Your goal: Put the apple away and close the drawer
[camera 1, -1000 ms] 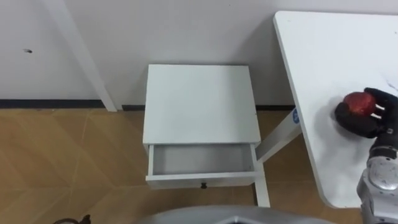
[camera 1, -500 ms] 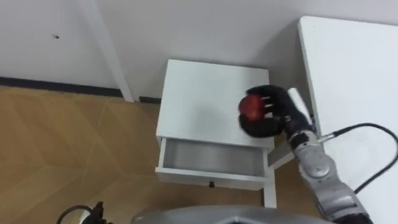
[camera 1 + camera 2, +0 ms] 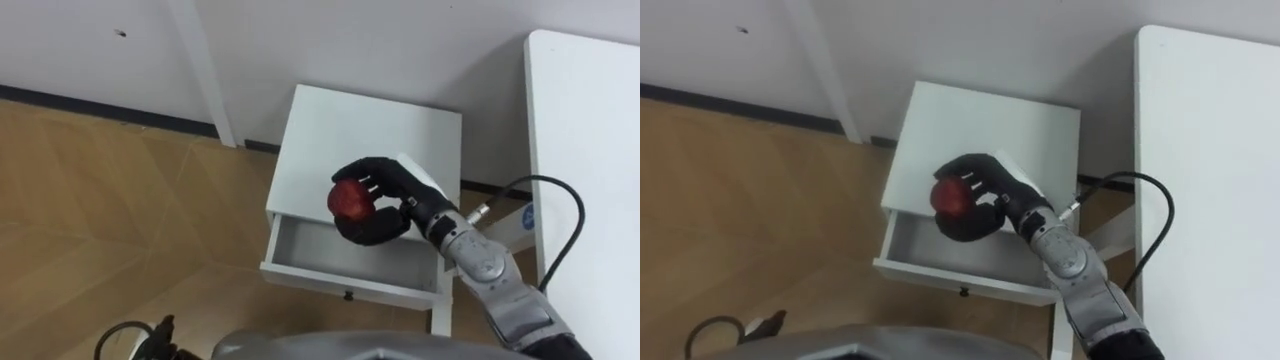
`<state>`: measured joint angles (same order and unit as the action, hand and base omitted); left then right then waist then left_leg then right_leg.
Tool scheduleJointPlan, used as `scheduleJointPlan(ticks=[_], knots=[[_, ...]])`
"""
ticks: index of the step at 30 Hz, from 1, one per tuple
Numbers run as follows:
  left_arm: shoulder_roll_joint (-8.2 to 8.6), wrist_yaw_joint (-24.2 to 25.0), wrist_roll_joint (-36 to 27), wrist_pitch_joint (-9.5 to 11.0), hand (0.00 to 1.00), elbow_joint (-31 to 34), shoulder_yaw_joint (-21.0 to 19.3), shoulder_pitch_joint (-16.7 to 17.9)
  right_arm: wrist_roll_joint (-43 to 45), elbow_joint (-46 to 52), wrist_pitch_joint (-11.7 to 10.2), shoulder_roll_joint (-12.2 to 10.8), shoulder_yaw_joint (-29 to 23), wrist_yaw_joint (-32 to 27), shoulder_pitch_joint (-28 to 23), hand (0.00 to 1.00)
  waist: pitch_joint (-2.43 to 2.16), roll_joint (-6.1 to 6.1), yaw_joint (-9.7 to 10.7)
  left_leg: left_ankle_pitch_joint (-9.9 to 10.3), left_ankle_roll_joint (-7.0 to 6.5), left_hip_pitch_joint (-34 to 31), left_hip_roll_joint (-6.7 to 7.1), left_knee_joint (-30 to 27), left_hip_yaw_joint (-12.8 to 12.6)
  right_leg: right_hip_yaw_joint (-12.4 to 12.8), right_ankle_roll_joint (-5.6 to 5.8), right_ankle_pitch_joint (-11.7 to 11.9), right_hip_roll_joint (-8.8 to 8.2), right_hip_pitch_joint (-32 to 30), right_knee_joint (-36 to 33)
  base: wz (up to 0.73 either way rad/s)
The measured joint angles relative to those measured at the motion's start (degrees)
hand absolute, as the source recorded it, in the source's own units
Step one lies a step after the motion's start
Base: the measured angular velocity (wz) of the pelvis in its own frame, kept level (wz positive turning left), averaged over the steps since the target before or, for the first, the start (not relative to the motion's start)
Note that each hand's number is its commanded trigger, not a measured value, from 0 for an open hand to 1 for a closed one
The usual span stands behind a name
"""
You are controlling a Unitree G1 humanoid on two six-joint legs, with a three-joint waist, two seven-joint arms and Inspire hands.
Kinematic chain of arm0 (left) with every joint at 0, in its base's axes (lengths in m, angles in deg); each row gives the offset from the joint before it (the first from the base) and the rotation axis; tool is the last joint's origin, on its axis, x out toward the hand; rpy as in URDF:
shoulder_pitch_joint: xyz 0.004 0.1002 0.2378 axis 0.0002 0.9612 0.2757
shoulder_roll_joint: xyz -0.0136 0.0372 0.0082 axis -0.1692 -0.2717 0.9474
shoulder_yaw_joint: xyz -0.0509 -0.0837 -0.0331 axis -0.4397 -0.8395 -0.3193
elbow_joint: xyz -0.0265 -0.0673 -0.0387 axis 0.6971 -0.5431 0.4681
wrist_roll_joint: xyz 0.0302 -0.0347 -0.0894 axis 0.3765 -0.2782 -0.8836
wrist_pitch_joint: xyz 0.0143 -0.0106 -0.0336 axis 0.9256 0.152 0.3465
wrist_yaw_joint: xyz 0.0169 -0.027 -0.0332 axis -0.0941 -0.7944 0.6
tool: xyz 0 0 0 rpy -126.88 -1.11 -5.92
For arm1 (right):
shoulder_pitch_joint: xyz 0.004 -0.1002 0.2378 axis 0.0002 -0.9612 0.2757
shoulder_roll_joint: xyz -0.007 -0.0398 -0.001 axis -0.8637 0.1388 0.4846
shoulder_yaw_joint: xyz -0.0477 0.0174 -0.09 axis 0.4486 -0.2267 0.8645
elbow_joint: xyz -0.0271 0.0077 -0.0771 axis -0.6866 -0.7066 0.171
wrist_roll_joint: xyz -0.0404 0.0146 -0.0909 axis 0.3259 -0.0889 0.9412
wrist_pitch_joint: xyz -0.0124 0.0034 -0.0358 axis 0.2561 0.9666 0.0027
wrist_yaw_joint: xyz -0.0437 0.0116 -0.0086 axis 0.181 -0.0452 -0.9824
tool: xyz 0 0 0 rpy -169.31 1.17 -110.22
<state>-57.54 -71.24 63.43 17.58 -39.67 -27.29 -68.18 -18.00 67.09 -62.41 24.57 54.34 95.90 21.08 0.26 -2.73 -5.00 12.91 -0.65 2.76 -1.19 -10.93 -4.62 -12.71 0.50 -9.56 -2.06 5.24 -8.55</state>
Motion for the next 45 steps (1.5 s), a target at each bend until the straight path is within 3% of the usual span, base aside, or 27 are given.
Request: scheduleJointPlan(ticks=[4,6,30,38,42,45], knots=[[0.00,0.07,-0.15,-0.05,0.00,-0.22,0.04,0.09,0.02,-3.26,0.31,0.09,0.00,0.33,-0.25,1.00,0.09,-0.24,0.03,0.00,0.00,0.32,0.09,-0.01,0.00,-0.01,0.00,0.00,0.03,0.34,0.01,0.00],[0.00,0.07,-0.20,-0.06,0.00,-0.83,0.04,0.11,0.45,-5.60,0.55,0.08,-0.01,0.48,-0.25,0.00,0.13,-0.26,0.03,0.00,0.00,0.29,0.09,-0.04,0.00,0.00,0.01,-0.01,0.03,0.36,0.01,0.00],[-0.04,0.82,-0.15,-1.01,0.00,-1.69,0.27,-0.09,1.96,-10.83,0.62,0.18,-0.29,0.60,-0.20,0.00,0.31,0.30,0.37,0.06,0.05,-0.24,0.06,-0.71,0.13,-0.07,0.01,-0.01,0.08,0.50,-0.02,0.00],[-0.03,0.82,-0.15,-1.15,0.00,-1.68,0.19,0.23,3.09,-10.91,0.67,0.03,-1.15,0.08,-0.78,0.00,0.16,0.40,1.11,0.05,0.04,-0.21,0.06,-0.86,0.28,-0.09,0.01,-0.01,0.03,0.63,-0.06,0.01],[0.01,0.34,-0.23,-1.22,0.00,-1.85,-1.98,1.00,1.74,-22.93,-0.38,-2.04,-5.00,-3.11,-0.58,0.00,-0.30,0.04,1.52,0.06,0.03,-0.02,0.06,-0.82,0.57,-0.75,0.01,-0.01,-0.09,0.96,-0.05,0.04],[0.56,-0.26,-0.17,-1.16,0.00,-2.38,-2.93,1.74,-2.75,-35.43,-0.30,-2.38,-9.24,-5.47,-0.18,0.00,-0.21,0.26,1.81,0.14,-0.16,0.42,0.05,-0.83,0.37,-0.74,0.23,-0.14,-0.74,1.42,-0.05,0.00]])
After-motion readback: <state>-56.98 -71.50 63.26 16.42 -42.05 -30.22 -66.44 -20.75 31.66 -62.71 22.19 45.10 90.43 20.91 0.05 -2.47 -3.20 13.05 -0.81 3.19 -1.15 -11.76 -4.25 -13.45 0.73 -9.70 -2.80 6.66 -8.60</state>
